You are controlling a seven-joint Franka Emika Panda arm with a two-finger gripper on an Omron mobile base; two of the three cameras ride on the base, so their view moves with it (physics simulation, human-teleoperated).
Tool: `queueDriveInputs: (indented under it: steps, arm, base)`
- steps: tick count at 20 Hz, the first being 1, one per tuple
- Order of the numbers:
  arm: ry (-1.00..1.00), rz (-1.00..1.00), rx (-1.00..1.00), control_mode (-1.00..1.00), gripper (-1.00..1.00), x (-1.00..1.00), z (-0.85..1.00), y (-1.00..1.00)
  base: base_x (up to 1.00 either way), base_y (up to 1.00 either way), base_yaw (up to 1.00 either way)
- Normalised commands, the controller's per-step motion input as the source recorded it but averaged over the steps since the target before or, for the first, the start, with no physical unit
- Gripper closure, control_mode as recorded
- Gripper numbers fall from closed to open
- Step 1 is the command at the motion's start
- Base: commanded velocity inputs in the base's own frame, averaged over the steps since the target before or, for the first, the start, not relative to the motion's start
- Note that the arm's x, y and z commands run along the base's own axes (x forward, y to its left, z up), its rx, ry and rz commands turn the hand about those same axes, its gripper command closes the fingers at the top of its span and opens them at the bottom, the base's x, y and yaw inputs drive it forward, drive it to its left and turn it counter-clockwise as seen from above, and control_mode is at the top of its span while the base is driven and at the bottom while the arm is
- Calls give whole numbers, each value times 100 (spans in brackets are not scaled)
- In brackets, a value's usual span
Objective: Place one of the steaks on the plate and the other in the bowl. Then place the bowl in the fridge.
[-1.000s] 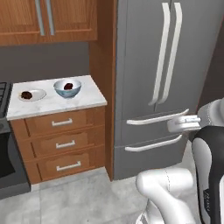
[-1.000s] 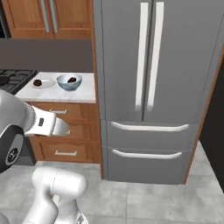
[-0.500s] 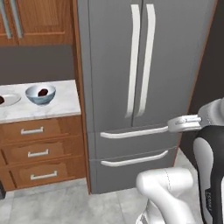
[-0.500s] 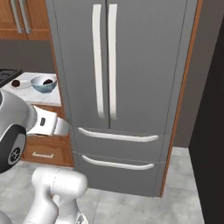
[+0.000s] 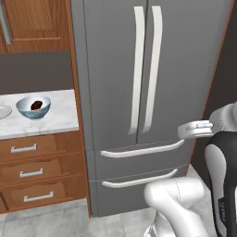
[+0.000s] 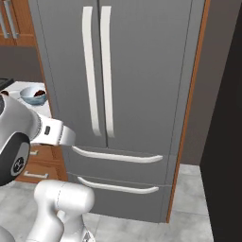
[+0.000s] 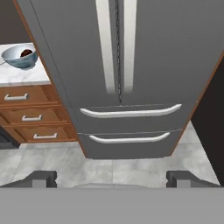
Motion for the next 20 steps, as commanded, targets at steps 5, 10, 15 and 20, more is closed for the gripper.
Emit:
queueDriveInputs:
  steps: [5,10,15,20]
  arm:
    - [0,0,0,100,-100,0,0,0]
    - [0,0,0,100,-100,0,0,0]
    - [0,0,0,100,-100,0,0,0]
    - [0,0,0,100,-100,0,0,0]
  base:
    - [6,-29,12]
    - [-15,-25,14]
    - [-37,-11,1]
    - [-42,-16,-1]
